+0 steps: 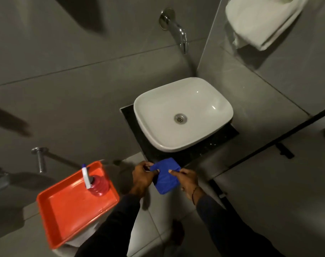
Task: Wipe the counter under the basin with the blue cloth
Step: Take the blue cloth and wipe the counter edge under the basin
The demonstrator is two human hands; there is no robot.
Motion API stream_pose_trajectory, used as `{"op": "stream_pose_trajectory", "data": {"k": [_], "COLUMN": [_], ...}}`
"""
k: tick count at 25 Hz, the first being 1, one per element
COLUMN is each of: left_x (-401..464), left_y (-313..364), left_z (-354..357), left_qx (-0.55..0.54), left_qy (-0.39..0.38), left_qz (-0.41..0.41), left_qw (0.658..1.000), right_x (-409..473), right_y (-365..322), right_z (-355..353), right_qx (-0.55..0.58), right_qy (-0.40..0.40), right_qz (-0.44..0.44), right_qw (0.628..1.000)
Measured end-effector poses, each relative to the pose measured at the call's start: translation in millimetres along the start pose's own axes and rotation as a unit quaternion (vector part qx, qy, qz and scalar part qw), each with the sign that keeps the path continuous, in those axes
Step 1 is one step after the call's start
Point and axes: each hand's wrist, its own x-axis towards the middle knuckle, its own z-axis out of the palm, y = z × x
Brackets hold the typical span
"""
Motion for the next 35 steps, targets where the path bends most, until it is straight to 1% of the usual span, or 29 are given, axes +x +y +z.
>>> {"op": "stream_pose_trajectory", "data": {"k": [2,4,5,6,7,8,9,10,11,12,14,15,17,19,21,22,24,25,28,31,35], "left_x": [13,18,20,21,21,20,20,20,21,22,27,31,40,47,58,64,74,78,87,90,90], "left_y": [2,1,-2,-5,-8,-9,-8,-6,-3,4,26,39,65,87,104,109,111,110,101,96,97], "left_z": [20,29,31,31,30,27,22,15,7,-1,-14,-19,-20,-10,7,16,37,43,53,50,50], "left_qx": [0.021,0.032,0.035,0.038,0.036,0.029,0.019,0.016,0.022,0.035,0.068,0.093,0.164,0.234,0.311,0.347,0.393,0.412,0.450,0.446,0.449], "left_qy": [0.046,0.074,0.081,0.088,0.097,0.105,0.115,0.127,0.137,0.145,0.154,0.161,0.175,0.167,0.140,0.117,0.073,0.069,0.113,0.124,0.127], "left_qz": [0.002,0.000,0.000,-0.002,-0.009,-0.019,-0.024,-0.018,0.000,0.026,0.092,0.131,0.217,0.287,0.326,0.336,0.334,0.328,0.324,0.341,0.332], "left_qw": [0.999,0.997,0.996,0.995,0.995,0.994,0.993,0.992,0.990,0.988,0.981,0.974,0.946,0.914,0.882,0.868,0.854,0.848,0.824,0.818,0.820], "right_x": [24,36,36,34,32,32,32,33,36,39,42,44,47,48,47,47,49,50,64,89,145], "right_y": [-1,-1,0,3,8,14,20,25,28,29,30,32,35,32,31,33,39,42,45,40,12], "right_z": [-4,-5,-6,-10,-13,-17,-18,-17,-15,-11,-4,-2,0,-3,-5,-5,-7,-8,-26,-62,-133], "right_qx": [-0.021,-0.074,-0.113,-0.172,-0.243,-0.315,-0.379,-0.426,-0.463,-0.498,-0.556,-0.574,-0.570,-0.534,-0.505,-0.493,-0.468,-0.454,-0.424,-0.426,-0.443], "right_qy": [0.021,0.045,0.067,0.090,0.108,0.107,0.085,0.050,0.008,-0.033,-0.101,-0.131,-0.164,-0.167,-0.164,-0.160,-0.156,-0.155,-0.130,-0.100,-0.068], "right_qz": [-0.026,-0.048,-0.078,-0.134,-0.222,-0.331,-0.434,-0.516,-0.561,-0.571,-0.541,-0.519,-0.489,-0.495,-0.509,-0.513,-0.514,-0.513,-0.509,-0.499,-0.468], "right_qw": [0.999,0.995,0.988,0.972,0.938,0.883,0.813,0.742,0.686,0.652,0.622,0.619,0.640,0.664,0.678,0.684,0.702,0.711,0.738,0.748,0.762]}}
